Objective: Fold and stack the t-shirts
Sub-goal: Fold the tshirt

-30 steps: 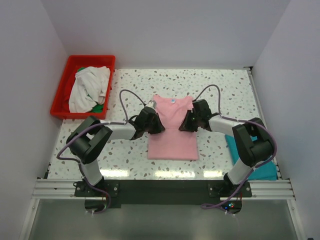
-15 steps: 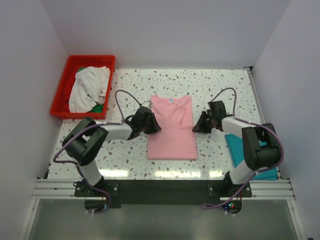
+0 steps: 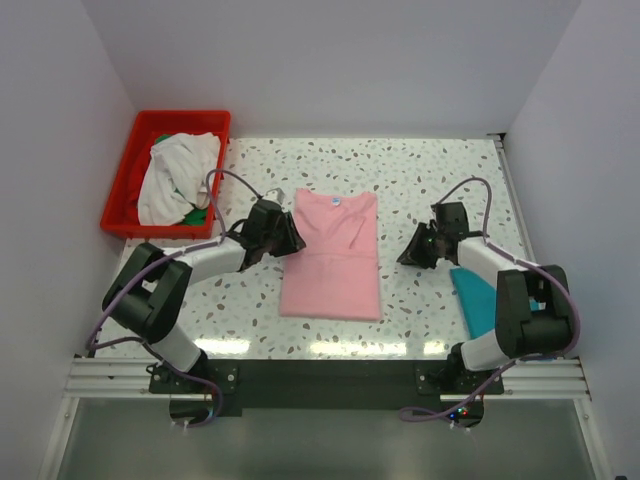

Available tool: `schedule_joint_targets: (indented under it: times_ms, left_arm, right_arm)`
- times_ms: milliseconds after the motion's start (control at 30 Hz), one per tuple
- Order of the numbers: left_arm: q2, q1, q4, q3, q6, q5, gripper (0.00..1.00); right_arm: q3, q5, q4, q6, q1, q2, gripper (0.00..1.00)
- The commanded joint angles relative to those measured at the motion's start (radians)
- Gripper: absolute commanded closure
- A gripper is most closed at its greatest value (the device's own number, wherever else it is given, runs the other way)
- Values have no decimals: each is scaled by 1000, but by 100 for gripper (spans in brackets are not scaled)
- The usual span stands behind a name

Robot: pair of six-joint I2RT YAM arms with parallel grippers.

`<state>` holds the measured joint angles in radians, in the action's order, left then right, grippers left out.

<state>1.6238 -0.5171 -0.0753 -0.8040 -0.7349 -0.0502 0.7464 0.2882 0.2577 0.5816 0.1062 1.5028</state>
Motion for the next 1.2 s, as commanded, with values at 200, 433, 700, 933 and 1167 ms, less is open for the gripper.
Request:
schedule_joint_targets:
  times_ms: [200,433,700,933,1167]
  left_arm:
    - [71,35,28,-52,34,-8,69]
    - [107,49,-38,-4,20,-32,70]
    - [-108,52,-15,-3,72,-47,50]
    - [-491,25,179,236,-14,47,43]
    - [-748,3,348,426,-47,-5,39]
  right_arm:
    - [-73,12,52,-35,3,-145,82]
    - [-104,5,75,-51,3,-187,81]
    - [-136,-41,175,-3,101,-292,80]
    - [-232,-158,242,220,386,-464,64]
    - [-366,-147,272,366,432,-653,54]
